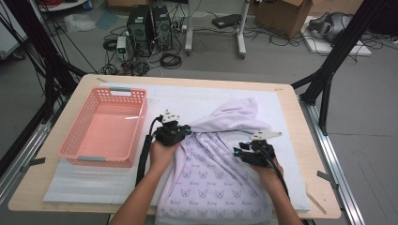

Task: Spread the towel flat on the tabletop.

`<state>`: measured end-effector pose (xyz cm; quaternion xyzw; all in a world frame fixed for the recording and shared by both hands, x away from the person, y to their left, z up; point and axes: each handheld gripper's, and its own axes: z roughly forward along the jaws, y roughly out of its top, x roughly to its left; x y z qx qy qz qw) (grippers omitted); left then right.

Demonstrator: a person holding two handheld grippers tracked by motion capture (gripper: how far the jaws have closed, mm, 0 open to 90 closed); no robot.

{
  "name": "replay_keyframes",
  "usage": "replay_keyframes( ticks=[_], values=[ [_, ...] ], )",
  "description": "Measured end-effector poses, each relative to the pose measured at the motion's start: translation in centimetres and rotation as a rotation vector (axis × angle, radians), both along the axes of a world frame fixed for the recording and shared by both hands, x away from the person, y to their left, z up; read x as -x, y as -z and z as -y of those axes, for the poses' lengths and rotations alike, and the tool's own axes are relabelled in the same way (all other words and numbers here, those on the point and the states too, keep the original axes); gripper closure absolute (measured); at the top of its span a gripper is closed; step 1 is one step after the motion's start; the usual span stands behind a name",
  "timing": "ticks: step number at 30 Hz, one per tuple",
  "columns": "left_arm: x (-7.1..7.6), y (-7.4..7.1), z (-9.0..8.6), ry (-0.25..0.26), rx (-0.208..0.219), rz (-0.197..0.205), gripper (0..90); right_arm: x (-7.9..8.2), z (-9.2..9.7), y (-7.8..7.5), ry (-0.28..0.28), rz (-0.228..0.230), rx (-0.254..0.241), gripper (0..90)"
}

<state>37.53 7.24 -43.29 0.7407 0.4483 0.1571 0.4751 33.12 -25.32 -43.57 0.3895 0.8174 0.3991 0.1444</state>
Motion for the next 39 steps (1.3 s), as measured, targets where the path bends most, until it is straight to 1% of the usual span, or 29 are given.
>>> replay_keyframes(
  ticks=[1, 2, 3, 5, 6, 7, 9, 11, 12, 14, 18, 20, 21, 24, 25, 26, 27, 28, 29, 30, 31, 33, 34, 35, 36, 38, 39],
  values=[
    [0.0, 0.2, -0.4, -0.018, -0.010, -0.006, 82.9, -0.4, -0.7, 0.0, -0.011, -0.001, 0.008, 61.0],
    [-0.1, 0.3, -0.7, -0.034, -0.007, -0.015, 83.1, -0.8, -1.5, 0.0, -0.020, -0.003, 0.022, 61.0],
    [-0.1, 0.5, -0.9, -0.042, -0.013, -0.021, 83.3, -1.2, -2.2, 0.2, -0.029, -0.016, 0.047, 61.3],
    [0.0, 0.7, -1.2, -0.052, -0.019, -0.026, 83.5, -1.9, -3.0, 0.7, -0.032, -0.025, 0.112, 63.9],
    [0.0, 0.7, -1.2, -0.053, -0.024, -0.025, 83.5, -2.1, -3.0, 0.7, -0.022, -0.023, 0.095, 71.3],
    [0.0, 0.8, -1.3, -0.054, -0.031, -0.025, 83.6, -2.2, -2.9, 0.6, -0.018, -0.022, 0.098, 80.6],
    [0.0, 0.9, -1.4, -0.051, -0.033, -0.030, 83.7, -2.2, -2.4, 0.5, 0.001, -0.031, 0.109, 86.0],
    [0.1, 1.0, -1.5, -0.051, -0.037, -0.032, 83.8, -1.9, -1.4, 0.2, 0.037, -0.032, 0.154, 87.0],
    [0.1, 1.1, -1.5, -0.052, -0.033, -0.036, 83.8, -1.8, -0.5, 0.2, 0.056, -0.034, 0.155, 87.2],
    [0.2, 1.3, -1.7, -0.048, -0.040, -0.036, 84.0, -1.3, 1.6, 0.1, 0.102, -0.047, 0.159, 87.3],
    [0.3, 1.5, -1.6, -0.048, -0.038, -0.047, 84.1, 0.0, 6.0, -0.1, 0.187, -0.060, 0.150, 87.4],
    [0.4, 1.6, -1.4, -0.040, -0.035, -0.056, 84.1, 0.7, 8.0, -0.2, 0.223, -0.071, 0.115, 87.5],
    [0.4, 1.6, -1.3, -0.032, -0.041, -0.057, 84.1, 1.1, 8.8, -0.3, 0.235, -0.066, 0.118, 87.5],
    [0.3, 1.9, -0.8, -0.008, -0.051, -0.071, 84.1, 2.0, 10.7, -0.5, 0.278, -0.060, 0.121, 87.4],
    [0.3, 1.9, -0.6, -0.009, -0.059, -0.065, 83.9, 2.2, 11.1, -0.5, 0.286, -0.060, 0.106, 87.4],
    [0.4, 1.8, -0.6, -0.013, -0.055, -0.070, 83.4, 2.3, 11.3, -0.4, 0.290, -0.060, 0.093, 87.2],
    [0.4, 1.8, -0.6, -0.016, -0.048, -0.079, 81.1, 2.3, 11.3, -0.3, 0.288, -0.056, 0.096, 85.9],
    [0.4, 1.7, -0.5, -0.023, -0.048, -0.080, 73.7, 2.3, 11.1, -0.2, 0.282, -0.052, 0.101, 81.7],
    [0.5, 1.5, -0.5, -0.016, -0.044, -0.069, 64.6, 2.4, 10.9, -0.1, 0.281, -0.041, 0.094, 71.4],
    [0.7, 1.2, -0.5, 0.005, -0.043, -0.048, 61.2, 2.5, 10.8, -0.1, 0.287, -0.023, 0.082, 67.1],
    [0.8, 0.9, -0.4, 0.030, -0.048, -0.018, 60.2, 2.6, 10.8, -0.2, 0.291, -0.008, 0.062, 65.5],
    [1.0, 0.1, 0.1, 0.092, -0.047, 0.008, 59.8, 2.8, 10.9, -0.4, 0.293, 0.017, 0.034, 62.9],
    [1.0, -0.3, 0.6, 0.123, -0.047, 0.025, 60.7, 2.9, 10.9, -0.5, 0.294, 0.027, 0.030, 62.5],
    [1.1, -0.6, 1.1, 0.145, -0.039, 0.056, 61.2, 3.0, 10.9, -0.6, 0.291, 0.034, 0.024, 62.5],
    [1.1, -0.9, 1.6, 0.176, -0.026, 0.072, 61.2, 3.1, 10.9, -0.7, 0.289, 0.041, 0.024, 62.4],
    [0.8, -1.2, 3.1, 0.236, -0.030, 0.072, 58.6, 3.3, 10.9, -0.8, 0.283, 0.047, 0.025, 62.4],
    [0.7, -1.2, 3.8, 0.268, -0.048, 0.074, 57.0, 3.3, 10.9, -0.8, 0.279, 0.046, 0.023, 62.4]
  ],
)
